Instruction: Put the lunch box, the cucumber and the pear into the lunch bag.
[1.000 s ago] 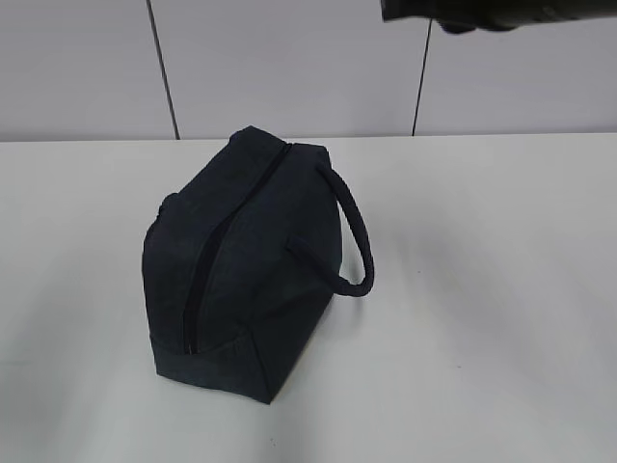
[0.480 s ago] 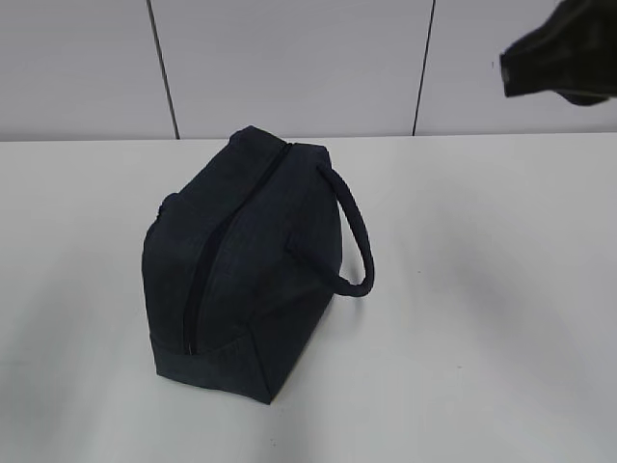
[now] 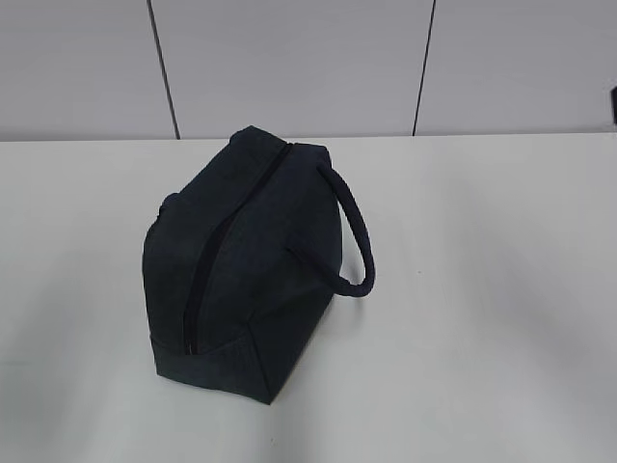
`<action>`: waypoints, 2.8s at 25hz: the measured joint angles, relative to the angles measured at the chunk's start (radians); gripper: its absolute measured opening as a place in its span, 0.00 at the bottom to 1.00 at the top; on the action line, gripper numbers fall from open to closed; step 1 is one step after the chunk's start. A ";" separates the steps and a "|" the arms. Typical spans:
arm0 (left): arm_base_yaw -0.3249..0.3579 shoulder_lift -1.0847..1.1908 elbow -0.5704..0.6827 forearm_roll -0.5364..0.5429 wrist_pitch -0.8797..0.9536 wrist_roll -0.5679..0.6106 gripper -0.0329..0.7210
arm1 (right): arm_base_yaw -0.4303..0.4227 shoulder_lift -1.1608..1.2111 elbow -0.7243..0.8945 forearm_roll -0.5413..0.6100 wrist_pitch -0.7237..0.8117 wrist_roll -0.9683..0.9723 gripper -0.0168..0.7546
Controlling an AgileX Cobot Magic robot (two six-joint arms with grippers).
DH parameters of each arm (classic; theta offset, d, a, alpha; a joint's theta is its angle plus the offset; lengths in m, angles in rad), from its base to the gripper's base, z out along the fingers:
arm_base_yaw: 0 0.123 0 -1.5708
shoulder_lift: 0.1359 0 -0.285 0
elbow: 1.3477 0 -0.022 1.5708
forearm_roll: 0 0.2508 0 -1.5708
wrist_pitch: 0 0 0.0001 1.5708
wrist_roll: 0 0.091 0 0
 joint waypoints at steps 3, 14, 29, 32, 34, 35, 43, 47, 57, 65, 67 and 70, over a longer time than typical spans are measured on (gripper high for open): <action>0.000 0.000 0.000 -0.001 -0.001 0.000 0.36 | 0.000 -0.089 0.000 0.002 0.035 0.001 0.02; 0.000 -0.014 -0.002 0.024 0.059 -0.016 0.25 | 0.000 -0.329 0.061 -0.006 0.228 -0.055 0.02; 0.000 -0.509 -0.017 0.409 0.210 -0.300 0.16 | 0.000 -0.787 0.375 0.001 0.364 -0.083 0.02; 0.000 -0.593 -0.017 0.419 0.210 -0.314 0.16 | 0.000 -0.870 0.405 0.006 0.366 -0.112 0.02; 0.000 -0.608 -0.017 0.420 0.209 -0.315 0.16 | 0.000 -0.927 0.430 0.008 0.366 -0.134 0.02; 0.000 -0.608 -0.017 0.421 0.207 -0.316 0.16 | 0.000 -0.943 0.443 0.009 0.367 -0.139 0.02; 0.000 -0.611 -0.015 0.418 0.199 -0.321 0.16 | 0.000 -0.953 0.497 0.216 0.336 -0.328 0.02; 0.000 -0.611 -0.015 0.418 0.199 -0.321 0.16 | 0.000 -0.953 0.501 0.286 0.332 -0.424 0.02; 0.000 -0.611 -0.015 0.415 0.199 -0.321 0.16 | 0.000 -0.953 0.501 0.287 0.330 -0.430 0.02; 0.000 -0.611 -0.015 0.414 0.199 -0.321 0.16 | -0.005 -0.953 0.501 0.288 0.329 -0.432 0.02; 0.000 -0.611 -0.015 0.414 0.199 -0.321 0.16 | -0.038 -0.953 0.501 0.288 0.329 -0.432 0.02; 0.006 -0.611 -0.015 0.413 0.199 -0.321 0.16 | -0.134 -0.953 0.501 0.288 0.329 -0.432 0.02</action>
